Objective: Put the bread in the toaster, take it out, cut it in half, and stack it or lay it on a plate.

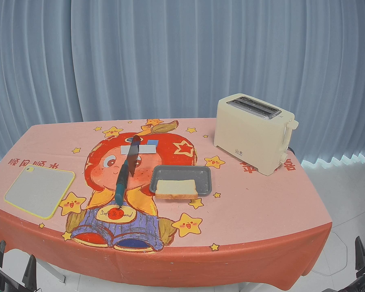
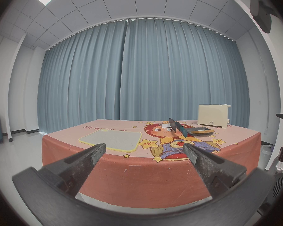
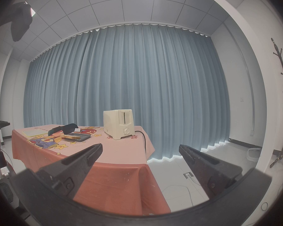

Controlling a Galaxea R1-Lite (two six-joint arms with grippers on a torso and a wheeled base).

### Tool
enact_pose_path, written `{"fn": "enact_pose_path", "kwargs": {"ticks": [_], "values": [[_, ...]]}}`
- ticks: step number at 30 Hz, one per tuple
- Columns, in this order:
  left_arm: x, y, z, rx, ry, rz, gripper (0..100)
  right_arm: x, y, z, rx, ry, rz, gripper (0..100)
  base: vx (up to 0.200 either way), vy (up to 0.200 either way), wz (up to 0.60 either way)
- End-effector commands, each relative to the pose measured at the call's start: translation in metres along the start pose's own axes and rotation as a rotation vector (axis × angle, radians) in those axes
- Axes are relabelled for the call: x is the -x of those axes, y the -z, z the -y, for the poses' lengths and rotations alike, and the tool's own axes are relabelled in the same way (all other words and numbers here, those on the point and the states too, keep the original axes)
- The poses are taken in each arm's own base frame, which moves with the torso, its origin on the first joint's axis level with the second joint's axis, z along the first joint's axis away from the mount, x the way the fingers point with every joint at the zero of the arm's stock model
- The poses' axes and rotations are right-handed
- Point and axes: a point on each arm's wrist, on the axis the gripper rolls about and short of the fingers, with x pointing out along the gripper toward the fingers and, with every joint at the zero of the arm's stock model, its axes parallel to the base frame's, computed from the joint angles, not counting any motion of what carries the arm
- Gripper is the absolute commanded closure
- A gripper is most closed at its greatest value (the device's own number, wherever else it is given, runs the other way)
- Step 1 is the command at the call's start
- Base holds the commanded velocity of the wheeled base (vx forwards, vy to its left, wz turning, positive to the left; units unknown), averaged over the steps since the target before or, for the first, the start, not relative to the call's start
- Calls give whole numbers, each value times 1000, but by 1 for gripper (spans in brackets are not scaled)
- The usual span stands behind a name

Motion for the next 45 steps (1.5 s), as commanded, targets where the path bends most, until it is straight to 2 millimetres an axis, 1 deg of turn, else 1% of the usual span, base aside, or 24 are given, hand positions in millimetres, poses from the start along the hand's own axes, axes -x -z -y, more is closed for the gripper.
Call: {"fn": "enact_pose_path", "kwargs": {"ticks": [1, 10, 11, 13, 18, 23, 25, 27, 33, 45], "values": [[-1, 5, 0, 0, -2, -19, 0, 0, 5, 0, 1, -1, -1, 0, 0, 0, 0], [-1, 5, 0, 0, -2, -19, 0, 0, 5, 0, 0, 0, 1, 0, 0, 0, 0], [-1, 5, 0, 0, 0, -19, 0, 1, -9, 0, 4, -6, 136, 0, 0, 0, 0], [-1, 5, 0, 0, 0, -19, 0, 2, -14, -1, 22, -3, 183, 0, 0, 0, 0], [-1, 5, 0, 0, -2, -19, 0, 1, -9, 0, 26, -4, 142, 0, 0, 0, 0], [-1, 5, 0, 0, 1, -19, 0, 2, -13, 0, 25, -9, 146, 0, 0, 0, 0], [-1, 5, 0, 0, -2, -19, 0, 4, -18, -1, 22, -44, 159, 0, 0, 0, 0], [-1, 5, 0, 0, -2, -19, 0, 4, -18, -2, 21, -75, 162, 0, 0, 0, 0], [-1, 5, 0, 0, -2, -19, 0, 2, -19, -2, 19, -109, 131, 0, 0, 0, 0], [-1, 5, 0, 0, -2, -19, 0, 2, -19, -2, 19, -109, 130, 0, 0, 0, 0]]}}
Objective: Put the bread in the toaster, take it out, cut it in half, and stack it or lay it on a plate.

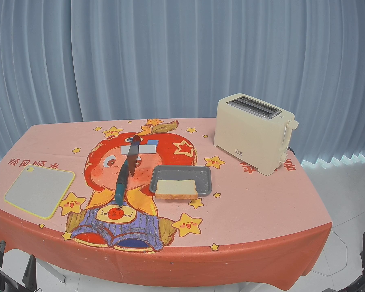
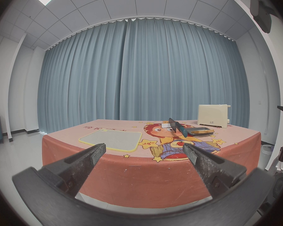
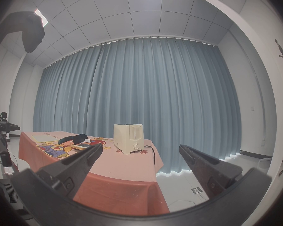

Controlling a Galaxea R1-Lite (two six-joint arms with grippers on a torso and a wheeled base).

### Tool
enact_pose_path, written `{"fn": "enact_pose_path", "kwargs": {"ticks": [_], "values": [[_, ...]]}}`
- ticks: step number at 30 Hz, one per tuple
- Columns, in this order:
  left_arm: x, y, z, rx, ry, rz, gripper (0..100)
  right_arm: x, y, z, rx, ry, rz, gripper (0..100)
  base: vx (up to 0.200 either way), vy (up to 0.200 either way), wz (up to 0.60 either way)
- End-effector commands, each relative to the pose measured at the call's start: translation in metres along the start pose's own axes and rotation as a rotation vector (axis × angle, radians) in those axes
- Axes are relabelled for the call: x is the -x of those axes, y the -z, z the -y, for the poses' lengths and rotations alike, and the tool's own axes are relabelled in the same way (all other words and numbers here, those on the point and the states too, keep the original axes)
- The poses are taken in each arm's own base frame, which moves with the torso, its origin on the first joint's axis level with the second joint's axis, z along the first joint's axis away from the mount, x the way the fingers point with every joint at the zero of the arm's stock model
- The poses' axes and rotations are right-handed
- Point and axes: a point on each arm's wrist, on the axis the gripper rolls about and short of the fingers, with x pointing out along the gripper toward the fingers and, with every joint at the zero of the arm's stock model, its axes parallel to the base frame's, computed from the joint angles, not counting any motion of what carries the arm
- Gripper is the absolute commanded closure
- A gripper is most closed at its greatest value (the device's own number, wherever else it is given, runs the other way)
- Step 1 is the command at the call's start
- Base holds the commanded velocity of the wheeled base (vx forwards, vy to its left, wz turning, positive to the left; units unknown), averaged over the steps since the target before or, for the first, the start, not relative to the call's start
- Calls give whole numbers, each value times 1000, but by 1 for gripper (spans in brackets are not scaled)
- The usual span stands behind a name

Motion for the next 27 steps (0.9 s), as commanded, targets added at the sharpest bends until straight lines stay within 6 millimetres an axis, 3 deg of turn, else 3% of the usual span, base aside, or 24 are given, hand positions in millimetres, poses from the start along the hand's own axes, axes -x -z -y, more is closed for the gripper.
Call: {"fn": "enact_pose_path", "kwargs": {"ticks": [1, 13, 27], "values": [[-1, 5, 0, 0, -1, -19, 0, 0, -1, 0, 0, 2, 0, 0, 0, 0, 0], [-1, 5, 0, 1, -1, -19, 0, 8, -18, -1, -75, -35, -88, 0, 0, 0, 0], [-1, 5, 0, 1, -1, -19, 0, -19, -35, -8, -344, -329, -342, 0, 0, 0, 0]]}}
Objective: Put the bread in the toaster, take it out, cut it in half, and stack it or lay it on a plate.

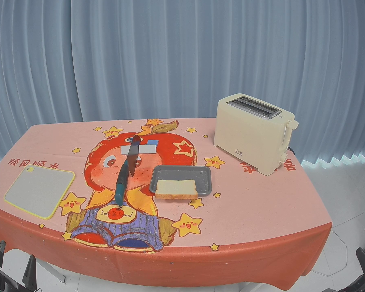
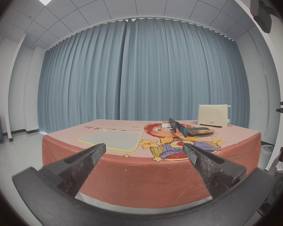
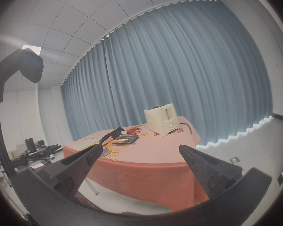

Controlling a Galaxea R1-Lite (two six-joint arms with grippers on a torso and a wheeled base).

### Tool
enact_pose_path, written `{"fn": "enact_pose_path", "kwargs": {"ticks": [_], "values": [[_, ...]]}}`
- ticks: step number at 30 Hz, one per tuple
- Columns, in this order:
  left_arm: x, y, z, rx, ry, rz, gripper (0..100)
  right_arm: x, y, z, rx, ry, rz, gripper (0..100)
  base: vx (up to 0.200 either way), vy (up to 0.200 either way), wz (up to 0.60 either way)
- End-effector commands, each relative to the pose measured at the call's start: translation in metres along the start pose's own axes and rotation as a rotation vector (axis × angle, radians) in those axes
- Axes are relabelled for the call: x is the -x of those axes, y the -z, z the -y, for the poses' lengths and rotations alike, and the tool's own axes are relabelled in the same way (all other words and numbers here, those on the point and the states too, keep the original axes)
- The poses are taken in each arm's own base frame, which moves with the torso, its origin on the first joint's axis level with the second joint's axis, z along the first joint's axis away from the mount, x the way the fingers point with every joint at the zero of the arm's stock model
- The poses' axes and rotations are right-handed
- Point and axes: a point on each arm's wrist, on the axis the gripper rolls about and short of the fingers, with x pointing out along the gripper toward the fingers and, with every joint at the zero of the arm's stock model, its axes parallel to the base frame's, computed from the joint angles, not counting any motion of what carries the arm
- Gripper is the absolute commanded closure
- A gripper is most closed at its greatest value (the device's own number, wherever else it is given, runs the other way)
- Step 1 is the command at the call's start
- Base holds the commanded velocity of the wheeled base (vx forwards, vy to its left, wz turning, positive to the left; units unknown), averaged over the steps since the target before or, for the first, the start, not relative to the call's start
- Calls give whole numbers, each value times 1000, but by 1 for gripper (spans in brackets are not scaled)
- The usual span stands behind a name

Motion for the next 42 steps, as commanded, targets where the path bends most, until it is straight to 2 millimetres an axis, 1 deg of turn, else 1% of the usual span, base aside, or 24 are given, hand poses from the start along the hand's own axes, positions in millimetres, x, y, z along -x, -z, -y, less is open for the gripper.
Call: {"fn": "enact_pose_path", "kwargs": {"ticks": [1, 2, 6, 11, 13, 18, 27, 32, 37, 42], "values": [[-1, 5, 0, -1, 0, -19, 0, -14, -10, 2, -80, -33, -109, 0, 0, 0, 0], [-1, 5, 0, 1, 0, -19, 0, -14, -10, 2, -81, -34, -110, 0, 0, 0, 0], [-1, 5, 0, -1, 0, -19, 0, -23, -20, 0, -168, -101, -178, 0, 0, 0, 0], [-1, 5, 0, -1, 0, -19, 0, -27, -24, 0, -255, -174, -235, 0, 0, 0, 0], [-1, 5, 0, 1, 0, -19, 0, -29, -28, -2, -288, -203, -252, 0, 0, 0, 0], [-1, 5, 0, 1, 0, -19, 0, -33, -34, -3, -460, -263, -334, 0, 0, 0, 0], [-1, 5, 0, -1, 0, -19, 0, -33, -36, -6, -711, -349, -467, 0, 0, 0, 0], [-1, 5, 0, -1, 0, -19, 0, -42, -45, -8, -823, -369, -457, 0, 0, 0, 0], [-1, 5, 0, -1, 0, -19, 0, -57, -50, -8, -850, -344, -480, 0, 0, 0, 0], [-1, 5, 0, 1, 0, -19, 0, -75, -62, -10, -880, -325, -510, 0, 0, 0, 0]]}}
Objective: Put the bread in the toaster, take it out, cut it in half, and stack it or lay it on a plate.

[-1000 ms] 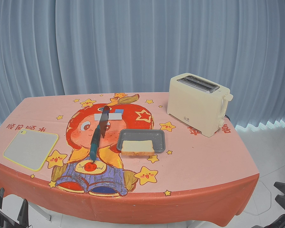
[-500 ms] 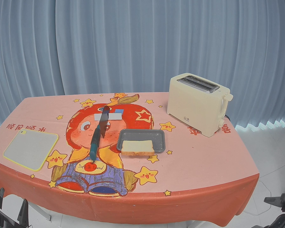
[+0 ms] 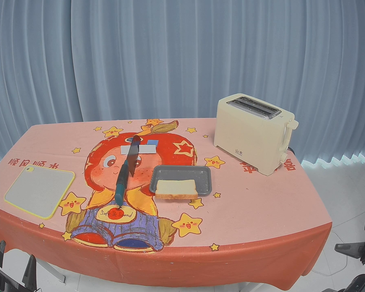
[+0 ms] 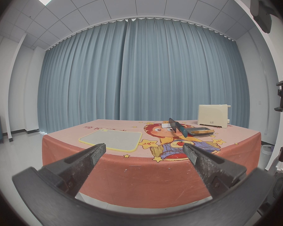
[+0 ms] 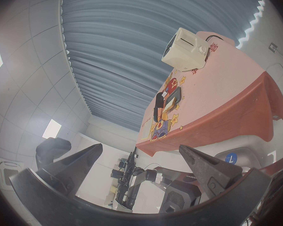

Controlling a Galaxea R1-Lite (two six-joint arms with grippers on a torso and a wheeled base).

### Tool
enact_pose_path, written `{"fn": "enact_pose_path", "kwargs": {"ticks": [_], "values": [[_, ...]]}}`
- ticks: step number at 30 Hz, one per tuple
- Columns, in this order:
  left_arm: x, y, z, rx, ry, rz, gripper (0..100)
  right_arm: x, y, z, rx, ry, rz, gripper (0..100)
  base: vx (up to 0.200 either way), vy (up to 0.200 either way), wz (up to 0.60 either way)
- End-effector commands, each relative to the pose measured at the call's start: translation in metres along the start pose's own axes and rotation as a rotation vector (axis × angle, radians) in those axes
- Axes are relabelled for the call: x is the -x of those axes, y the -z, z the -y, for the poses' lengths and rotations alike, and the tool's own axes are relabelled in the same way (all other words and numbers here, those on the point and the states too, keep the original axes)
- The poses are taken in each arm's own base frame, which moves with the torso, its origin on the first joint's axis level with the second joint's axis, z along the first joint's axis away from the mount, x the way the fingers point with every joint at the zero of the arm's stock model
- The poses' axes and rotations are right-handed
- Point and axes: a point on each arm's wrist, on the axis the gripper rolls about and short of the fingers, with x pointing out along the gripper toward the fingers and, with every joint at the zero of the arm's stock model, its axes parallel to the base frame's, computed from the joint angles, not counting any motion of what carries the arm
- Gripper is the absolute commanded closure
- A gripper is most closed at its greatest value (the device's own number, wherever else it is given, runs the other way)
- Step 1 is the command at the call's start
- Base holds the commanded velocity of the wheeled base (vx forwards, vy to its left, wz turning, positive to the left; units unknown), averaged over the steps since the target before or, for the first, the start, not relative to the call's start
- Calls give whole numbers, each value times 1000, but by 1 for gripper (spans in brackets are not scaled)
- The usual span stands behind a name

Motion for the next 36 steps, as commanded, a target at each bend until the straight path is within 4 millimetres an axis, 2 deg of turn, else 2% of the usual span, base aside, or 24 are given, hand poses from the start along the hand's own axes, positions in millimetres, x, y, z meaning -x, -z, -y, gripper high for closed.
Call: {"fn": "enact_pose_path", "kwargs": {"ticks": [1, 13, 18, 21, 24, 27, 31, 36], "values": [[-1, 5, 0, -1, 0, -19, 0, -19, -18, -7, -68, 41, -40, 0, 0, 0, 0], [-1, 5, 0, -1, 0, -19, 0, -53, -33, -24, -114, 53, -207, 0, 0, 0, 0], [-1, 5, 0, -1, 0, -19, 0, -82, -36, -31, -119, 74, -289, 0, 0, 0, 0], [-1, 5, 0, 1, 0, -19, 0, -93, -36, -32, -118, 74, -291, 0, 0, 0, 0], [-1, 5, 0, -1, 0, -19, 0, -119, -32, -37, -150, 54, -255, 0, 0, 0, 0], [-1, 5, 0, 1, 0, -19, 0, -132, -22, -36, -160, 55, -220, 0, 0, 0, 0], [-1, 5, 0, -1, 0, -19, 0, -134, -2, -30, -163, 64, -259, 0, 0, 0, 0], [-1, 5, 0, 1, 0, -19, 0, -142, 2, -26, -165, 78, -248, 0, 0, 0, 0]]}}
